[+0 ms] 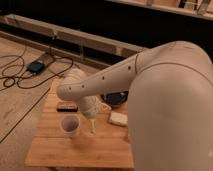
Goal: Place the eraser in the ceramic cup
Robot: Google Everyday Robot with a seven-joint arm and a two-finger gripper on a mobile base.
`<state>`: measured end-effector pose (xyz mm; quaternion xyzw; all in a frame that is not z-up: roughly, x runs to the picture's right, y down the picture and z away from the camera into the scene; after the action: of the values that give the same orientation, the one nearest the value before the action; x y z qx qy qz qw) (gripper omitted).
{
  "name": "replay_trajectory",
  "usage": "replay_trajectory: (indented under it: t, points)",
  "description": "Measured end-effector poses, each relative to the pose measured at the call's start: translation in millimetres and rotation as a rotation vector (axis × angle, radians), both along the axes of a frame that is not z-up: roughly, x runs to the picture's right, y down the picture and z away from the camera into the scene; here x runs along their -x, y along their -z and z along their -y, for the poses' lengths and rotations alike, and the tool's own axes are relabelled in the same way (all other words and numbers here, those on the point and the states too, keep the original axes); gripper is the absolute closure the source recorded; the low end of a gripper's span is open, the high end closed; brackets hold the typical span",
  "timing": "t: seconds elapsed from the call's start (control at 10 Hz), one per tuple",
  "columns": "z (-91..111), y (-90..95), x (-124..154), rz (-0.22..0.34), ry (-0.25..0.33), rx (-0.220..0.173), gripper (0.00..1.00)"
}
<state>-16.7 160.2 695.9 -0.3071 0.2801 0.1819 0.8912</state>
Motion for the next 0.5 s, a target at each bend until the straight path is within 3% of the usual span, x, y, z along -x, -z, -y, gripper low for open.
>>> replay_trajectory:
  t: [0.5]
  points:
    - [0.0,0.0,0.0,0.0,0.0,0.0,0.2]
